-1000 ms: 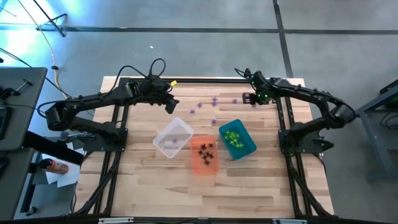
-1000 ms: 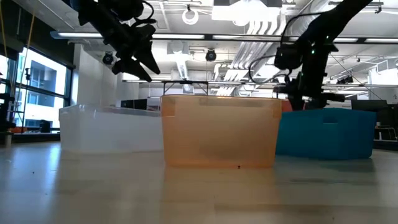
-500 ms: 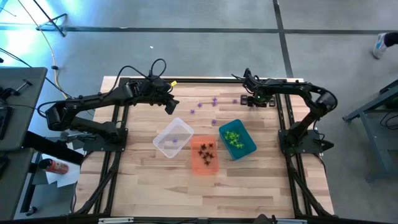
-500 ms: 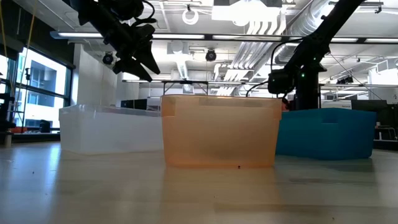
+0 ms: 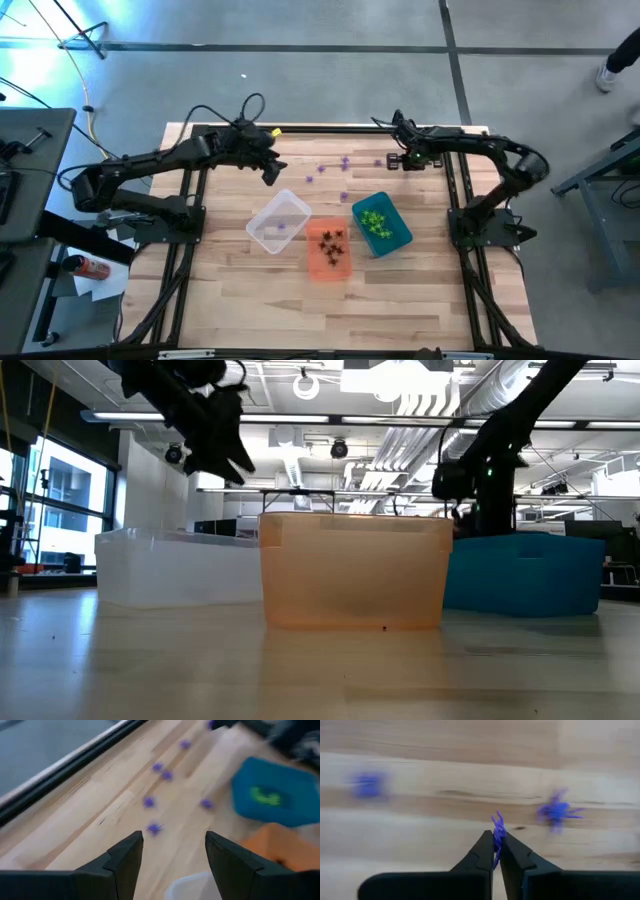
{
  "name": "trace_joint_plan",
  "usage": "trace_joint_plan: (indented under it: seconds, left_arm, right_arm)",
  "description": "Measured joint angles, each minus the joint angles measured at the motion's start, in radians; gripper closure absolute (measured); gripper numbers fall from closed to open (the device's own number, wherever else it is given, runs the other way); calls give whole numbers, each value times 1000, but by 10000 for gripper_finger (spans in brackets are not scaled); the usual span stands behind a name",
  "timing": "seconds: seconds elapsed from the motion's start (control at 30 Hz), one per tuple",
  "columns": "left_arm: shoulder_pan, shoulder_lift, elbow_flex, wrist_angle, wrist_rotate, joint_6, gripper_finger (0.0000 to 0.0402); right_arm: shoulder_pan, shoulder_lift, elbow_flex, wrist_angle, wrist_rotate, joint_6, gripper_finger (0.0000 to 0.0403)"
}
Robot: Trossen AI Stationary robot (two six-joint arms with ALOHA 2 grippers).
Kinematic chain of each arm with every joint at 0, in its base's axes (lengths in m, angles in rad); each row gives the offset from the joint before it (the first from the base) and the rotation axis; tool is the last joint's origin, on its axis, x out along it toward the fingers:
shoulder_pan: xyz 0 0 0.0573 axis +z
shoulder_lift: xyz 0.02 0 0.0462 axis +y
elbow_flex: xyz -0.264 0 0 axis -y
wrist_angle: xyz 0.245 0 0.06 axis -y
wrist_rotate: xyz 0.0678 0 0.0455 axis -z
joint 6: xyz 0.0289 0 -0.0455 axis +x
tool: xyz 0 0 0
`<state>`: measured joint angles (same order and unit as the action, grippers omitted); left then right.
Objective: Sort Halloween decoration
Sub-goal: Put the purple spider toy into the transparent bin
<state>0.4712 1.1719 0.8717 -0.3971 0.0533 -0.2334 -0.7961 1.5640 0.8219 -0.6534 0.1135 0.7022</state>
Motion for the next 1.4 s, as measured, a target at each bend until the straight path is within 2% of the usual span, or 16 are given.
trace_joint_plan:
  seconds: [0.07,0.17,0.27,0.43,0.57,0.77,0.9,1.13,1.27,1.4]
  left_arm:
    - [18,-48,0,6,41,34,200]
    - [47,-112,1,11,32,72,200]
    - [78,-170,1,65,31,114,200]
    - [100,-191,1,250,49,104,200]
    - [100,-171,1,367,119,97,200]
    - [95,-136,1,455,231,58,200]
    - [95,-129,1,474,313,44,200]
    - [96,-138,1,498,323,9,200]
    - [96,-150,1,591,329,-34,200]
    - [96,-156,2,680,329,-44,200]
  right_arm:
    - [5,-69,0,4,-35,-33,387]
    - [24,-203,0,6,-65,-83,391]
    - [62,-356,0,68,-134,-215,398]
    - [167,-564,0,301,-359,-368,398]
    - [273,-631,1,533,-420,-432,399]
    - [384,-604,2,768,-420,-527,399]
    - [399,-586,2,810,-421,-553,399]
    - [398,-570,2,823,-421,-504,399]
    - [448,-466,3,903,-487,-420,399]
    - [526,-286,3,1008,-513,-460,399]
